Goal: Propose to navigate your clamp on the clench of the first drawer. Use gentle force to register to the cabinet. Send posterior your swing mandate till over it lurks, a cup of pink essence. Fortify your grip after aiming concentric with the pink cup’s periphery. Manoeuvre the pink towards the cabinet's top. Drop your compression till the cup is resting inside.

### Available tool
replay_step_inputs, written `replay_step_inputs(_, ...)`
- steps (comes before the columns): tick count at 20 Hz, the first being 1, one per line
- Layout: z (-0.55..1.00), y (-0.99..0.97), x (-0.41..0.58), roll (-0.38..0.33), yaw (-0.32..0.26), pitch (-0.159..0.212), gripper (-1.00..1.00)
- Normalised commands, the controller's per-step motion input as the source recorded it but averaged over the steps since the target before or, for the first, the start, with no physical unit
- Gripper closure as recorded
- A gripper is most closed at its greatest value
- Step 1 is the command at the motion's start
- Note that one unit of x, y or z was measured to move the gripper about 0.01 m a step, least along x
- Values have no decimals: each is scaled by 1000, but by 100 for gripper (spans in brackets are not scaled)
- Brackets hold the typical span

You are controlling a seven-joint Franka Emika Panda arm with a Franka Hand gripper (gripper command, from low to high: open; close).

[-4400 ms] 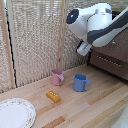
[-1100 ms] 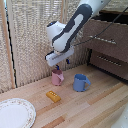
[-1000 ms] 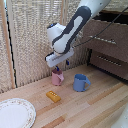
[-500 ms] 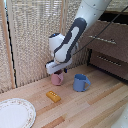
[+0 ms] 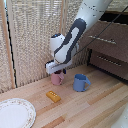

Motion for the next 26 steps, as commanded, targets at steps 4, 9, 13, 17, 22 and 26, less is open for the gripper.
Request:
replay_step_inputs(4,-49,0,-41,0,27,-1,100)
replay_step_inputs(9,-53,0,-15,0,3,-42,100)
replay_step_inputs(13,189,16,-96,-1,-28,-6,100)
replay_step_inputs(17,881,74,-110,37,-159,-3,100)
replay_step_inputs(22,868,59,-117,63,-243,-22,100)
replay_step_inputs(26,759,54,-124,96,-261,-31,100)
